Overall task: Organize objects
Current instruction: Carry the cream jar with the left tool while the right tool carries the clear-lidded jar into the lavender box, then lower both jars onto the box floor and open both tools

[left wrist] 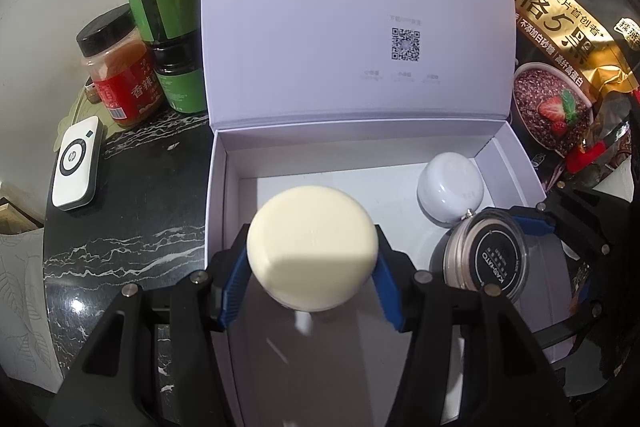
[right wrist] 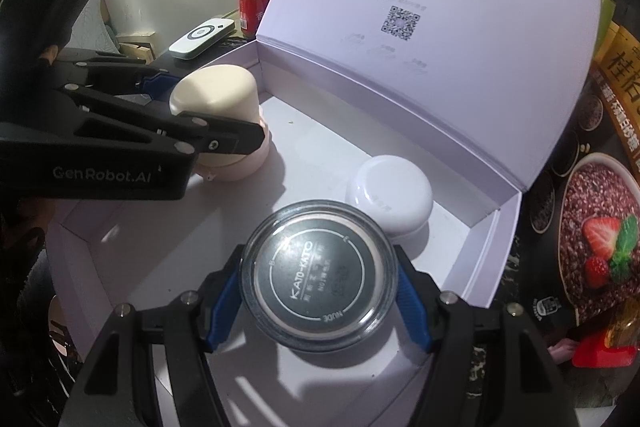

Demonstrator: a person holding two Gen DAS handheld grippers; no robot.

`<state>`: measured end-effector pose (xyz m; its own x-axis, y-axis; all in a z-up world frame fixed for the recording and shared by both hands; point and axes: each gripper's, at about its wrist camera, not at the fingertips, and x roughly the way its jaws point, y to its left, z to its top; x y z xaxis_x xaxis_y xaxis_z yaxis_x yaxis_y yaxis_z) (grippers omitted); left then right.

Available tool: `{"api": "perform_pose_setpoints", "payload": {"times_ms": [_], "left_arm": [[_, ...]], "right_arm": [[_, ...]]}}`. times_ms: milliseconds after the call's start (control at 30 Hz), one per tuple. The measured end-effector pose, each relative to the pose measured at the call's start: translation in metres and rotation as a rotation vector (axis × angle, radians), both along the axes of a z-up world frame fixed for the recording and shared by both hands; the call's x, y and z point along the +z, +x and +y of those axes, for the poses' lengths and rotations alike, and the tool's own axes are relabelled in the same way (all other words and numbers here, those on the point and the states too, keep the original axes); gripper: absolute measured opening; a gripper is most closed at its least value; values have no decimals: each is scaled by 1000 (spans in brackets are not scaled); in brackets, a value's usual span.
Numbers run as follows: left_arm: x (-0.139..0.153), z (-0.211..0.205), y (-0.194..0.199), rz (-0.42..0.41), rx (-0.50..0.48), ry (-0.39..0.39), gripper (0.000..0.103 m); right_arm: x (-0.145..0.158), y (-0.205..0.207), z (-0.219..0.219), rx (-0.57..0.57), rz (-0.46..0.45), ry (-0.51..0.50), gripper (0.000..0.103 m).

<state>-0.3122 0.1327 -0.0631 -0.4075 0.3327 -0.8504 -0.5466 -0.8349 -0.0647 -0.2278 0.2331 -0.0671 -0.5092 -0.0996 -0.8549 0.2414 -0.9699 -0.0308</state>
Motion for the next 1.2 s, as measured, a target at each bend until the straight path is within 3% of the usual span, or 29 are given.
{"api": "perform_pose_setpoints", "payload": {"times_ms": [733,900,1000,1100,1200], "left_arm": [[0,-6,-7,-12,-2,2,55],[0,-8,-7,-12,6,2,56],[5,-10,-6,0,11,16,59],[13,-12,-3,34,20,13,71],[18,-9,-2,55,27,10,72]], "right_arm": [[-2,-3,-1,16,-45,35,70],[-2,-6,0,-3,-36,51,80],[0,-6,1,-13,-32,36,80],[4,-5,3,-26,-23,27,81],[8,-2,4,-33,-18,23,81]]}}
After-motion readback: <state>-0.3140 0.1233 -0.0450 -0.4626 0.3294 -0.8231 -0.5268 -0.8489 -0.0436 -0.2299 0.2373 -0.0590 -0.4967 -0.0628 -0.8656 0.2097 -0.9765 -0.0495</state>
